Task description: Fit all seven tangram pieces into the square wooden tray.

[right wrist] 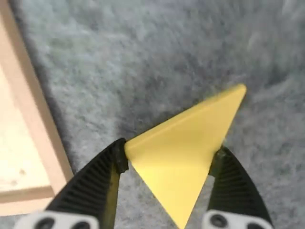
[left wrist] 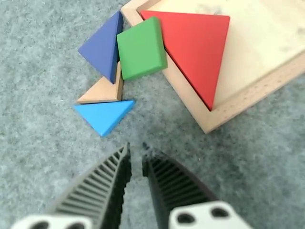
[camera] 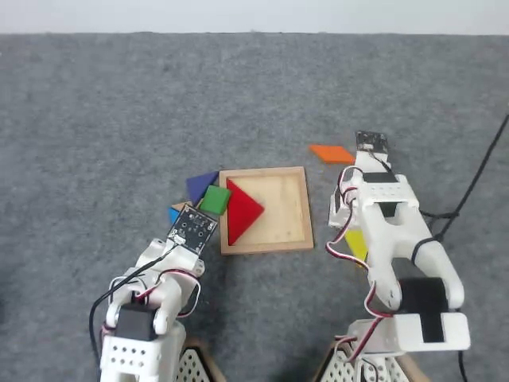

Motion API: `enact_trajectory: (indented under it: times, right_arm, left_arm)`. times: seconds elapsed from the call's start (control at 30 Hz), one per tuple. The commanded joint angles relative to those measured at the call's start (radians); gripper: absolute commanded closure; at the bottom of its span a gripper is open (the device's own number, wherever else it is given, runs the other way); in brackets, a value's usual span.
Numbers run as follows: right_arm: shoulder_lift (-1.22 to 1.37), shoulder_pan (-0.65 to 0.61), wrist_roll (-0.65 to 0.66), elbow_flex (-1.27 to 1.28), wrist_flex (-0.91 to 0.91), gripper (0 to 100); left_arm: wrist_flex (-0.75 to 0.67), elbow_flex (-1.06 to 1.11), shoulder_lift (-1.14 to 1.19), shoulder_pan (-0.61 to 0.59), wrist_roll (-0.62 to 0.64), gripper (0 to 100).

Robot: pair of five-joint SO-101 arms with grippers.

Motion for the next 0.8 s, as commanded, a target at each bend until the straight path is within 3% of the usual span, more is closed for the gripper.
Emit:
enact_trajectory:
  times: [0.0,0.27,0.43,0.63,0.77]
  right_arm:
    - [-0.099,-0.025,0.049,-0.089,0.047,85.2]
    - [-0.114,-0.145,0.074,-0.256,0.174,85.2]
    - [-0.085,-0.136,0.072,-0.272,0.252,84.5]
    - [-0.01,-0.067,-0.086,-0.238,0.193,66.7]
    - [0.068,-0.062,-0.133,-0.255,0.131,64.5]
  left_arm:
    - [0.006,-0.008,-0.005,-0.002,0.003,96]
    - [0.006,-0.008,-0.005,-0.002,0.003,96]
    - [0.006,-0.008,-0.005,-0.002,0.003,96]
    - [0.006,-0.008,-0.005,-0.002,0.003,96]
    - [0.006,-0.008,-0.005,-0.002,0.003,96]
